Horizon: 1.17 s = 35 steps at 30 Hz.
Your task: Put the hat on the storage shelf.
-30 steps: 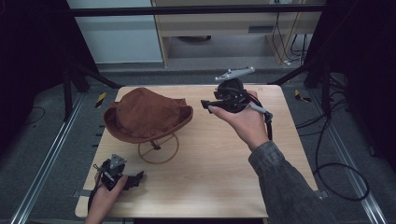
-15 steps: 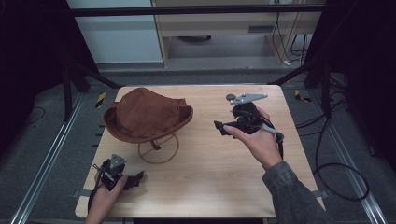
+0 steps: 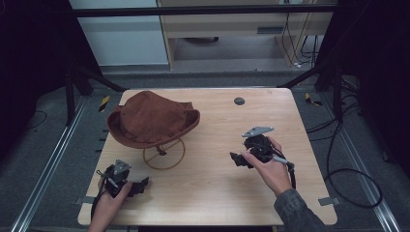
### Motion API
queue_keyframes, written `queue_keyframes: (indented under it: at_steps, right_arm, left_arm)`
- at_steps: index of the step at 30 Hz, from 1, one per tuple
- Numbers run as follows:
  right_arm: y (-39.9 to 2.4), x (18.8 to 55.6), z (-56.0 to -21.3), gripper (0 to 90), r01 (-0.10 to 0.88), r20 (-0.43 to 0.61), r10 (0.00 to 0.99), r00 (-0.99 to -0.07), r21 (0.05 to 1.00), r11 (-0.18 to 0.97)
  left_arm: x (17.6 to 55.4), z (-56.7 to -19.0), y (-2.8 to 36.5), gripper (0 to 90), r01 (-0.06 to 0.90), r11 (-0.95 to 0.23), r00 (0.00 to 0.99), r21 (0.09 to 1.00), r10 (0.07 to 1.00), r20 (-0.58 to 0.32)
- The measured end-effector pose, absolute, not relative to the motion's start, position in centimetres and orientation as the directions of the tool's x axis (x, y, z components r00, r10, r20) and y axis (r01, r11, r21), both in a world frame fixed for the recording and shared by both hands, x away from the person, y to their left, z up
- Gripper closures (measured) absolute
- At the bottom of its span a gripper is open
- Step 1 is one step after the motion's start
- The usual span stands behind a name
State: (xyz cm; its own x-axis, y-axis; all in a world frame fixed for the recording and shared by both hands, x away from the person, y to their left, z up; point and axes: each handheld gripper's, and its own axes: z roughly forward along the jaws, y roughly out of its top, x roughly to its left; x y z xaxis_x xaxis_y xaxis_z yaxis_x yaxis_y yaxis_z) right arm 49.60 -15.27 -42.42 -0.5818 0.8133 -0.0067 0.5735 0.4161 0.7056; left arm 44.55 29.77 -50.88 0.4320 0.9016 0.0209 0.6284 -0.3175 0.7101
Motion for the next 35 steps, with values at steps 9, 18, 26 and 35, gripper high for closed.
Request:
queue_keyframes:
  at_steps: [9, 18, 26, 35]
  right_arm:
    - [-17.3, 49.6, -46.6, 16.1, 0.647, 0.055, 0.859, -0.509, 0.682, 0.340]
    - [-18.5, 49.9, -49.1, 16.2, 0.680, 0.070, 0.892, -0.446, 0.675, 0.287]
    - [-18.2, 49.9, -50.5, 14.2, 0.643, -0.008, 0.898, -0.440, 0.695, 0.322]
    - [-18.5, 49.8, -51.1, 12.9, 0.600, -0.004, 0.901, -0.434, 0.744, 0.293]
  left_arm:
    - [44.5, -50.9, 29.8, 0.0, 0.628, -0.318, 0.432, 0.710, 0.902, 0.021]
    - [44.5, -50.9, 29.8, 0.0, 0.628, -0.317, 0.432, 0.710, 0.902, 0.020]
    - [44.5, -50.9, 29.8, 0.0, 0.628, -0.318, 0.432, 0.710, 0.902, 0.021]
    - [44.5, -50.9, 29.8, 0.0, 0.628, -0.320, 0.434, 0.710, 0.901, 0.022]
